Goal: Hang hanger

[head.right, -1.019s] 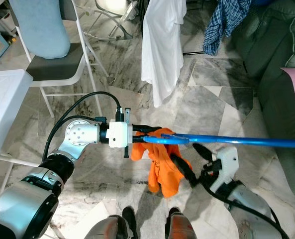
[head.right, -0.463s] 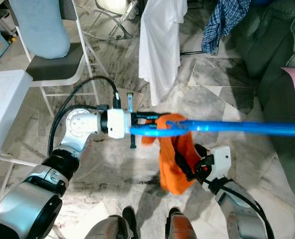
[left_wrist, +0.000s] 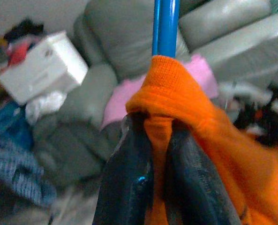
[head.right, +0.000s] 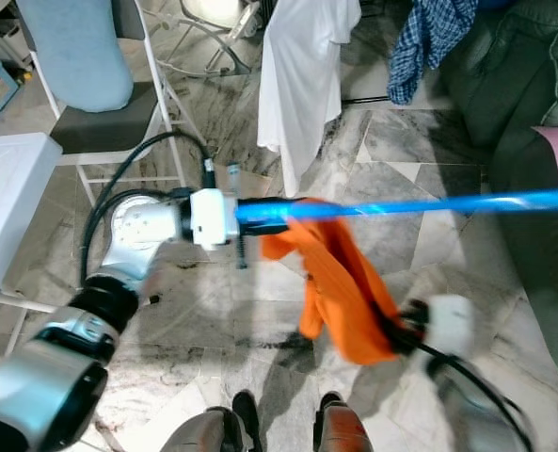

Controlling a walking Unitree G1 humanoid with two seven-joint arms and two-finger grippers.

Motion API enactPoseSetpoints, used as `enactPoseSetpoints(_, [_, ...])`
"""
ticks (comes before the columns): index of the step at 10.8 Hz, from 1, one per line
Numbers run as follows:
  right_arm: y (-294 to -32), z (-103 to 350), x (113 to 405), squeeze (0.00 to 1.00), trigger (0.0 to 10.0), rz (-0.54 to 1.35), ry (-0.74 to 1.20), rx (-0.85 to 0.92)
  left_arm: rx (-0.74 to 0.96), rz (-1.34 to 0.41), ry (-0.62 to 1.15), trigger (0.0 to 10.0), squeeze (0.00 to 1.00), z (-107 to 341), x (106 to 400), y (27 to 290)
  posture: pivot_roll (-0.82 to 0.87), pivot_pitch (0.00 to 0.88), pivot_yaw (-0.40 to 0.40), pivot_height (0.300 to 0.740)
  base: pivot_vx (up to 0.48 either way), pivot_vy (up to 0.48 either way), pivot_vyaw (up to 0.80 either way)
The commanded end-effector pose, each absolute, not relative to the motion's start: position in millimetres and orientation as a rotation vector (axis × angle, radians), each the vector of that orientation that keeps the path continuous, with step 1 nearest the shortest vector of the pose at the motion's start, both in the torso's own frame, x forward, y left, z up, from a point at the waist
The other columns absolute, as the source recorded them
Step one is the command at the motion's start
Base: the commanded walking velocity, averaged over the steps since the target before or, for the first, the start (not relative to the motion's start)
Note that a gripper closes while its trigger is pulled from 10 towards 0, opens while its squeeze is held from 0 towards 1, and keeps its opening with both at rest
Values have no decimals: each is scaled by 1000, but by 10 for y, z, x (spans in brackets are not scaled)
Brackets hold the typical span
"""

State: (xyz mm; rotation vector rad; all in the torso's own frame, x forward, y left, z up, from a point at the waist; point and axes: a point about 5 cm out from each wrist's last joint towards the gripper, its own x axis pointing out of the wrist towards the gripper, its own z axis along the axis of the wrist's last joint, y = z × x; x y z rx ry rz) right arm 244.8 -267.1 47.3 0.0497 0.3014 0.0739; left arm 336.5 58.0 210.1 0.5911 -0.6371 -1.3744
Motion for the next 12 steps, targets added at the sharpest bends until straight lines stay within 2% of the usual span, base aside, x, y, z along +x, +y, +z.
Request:
enactPoseSetpoints(1, [-2792,403,2331,0,0,5,339,39,608,-1314,-658,0,0,2161,3404,677,-231,264,166,740,0,0,0])
enactPoseSetpoints(2, [-3013,439,2251,0,0,-108,327,28,607,-1280,-605,0,0,2080,3435,748,-243,265,166,740,0,0,0])
enactPoseSetpoints(3, [-3230,658,2251,0,0,-222,240,6,600,-1275,-530,0,0,1900,3423,809,-256,268,165,740,0,0,0])
enactPoseSetpoints(5, [-3323,1019,2385,0,0,-280,92,4,566,-1256,-405,0,0,1613,3391,898,-267,269,167,740,0,0,0])
enactPoseSetpoints(8, [-3290,1575,2631,0,0,-282,-91,-11,557,-1226,-237,0,0,1215,3287,1045,-265,268,154,740,0,0,0])
enactPoseSetpoints(12, [-3237,1866,2741,0,0,-262,-151,-13,525,-1186,-146,0,0,966,3186,1130,-267,266,141,740,0,0,0])
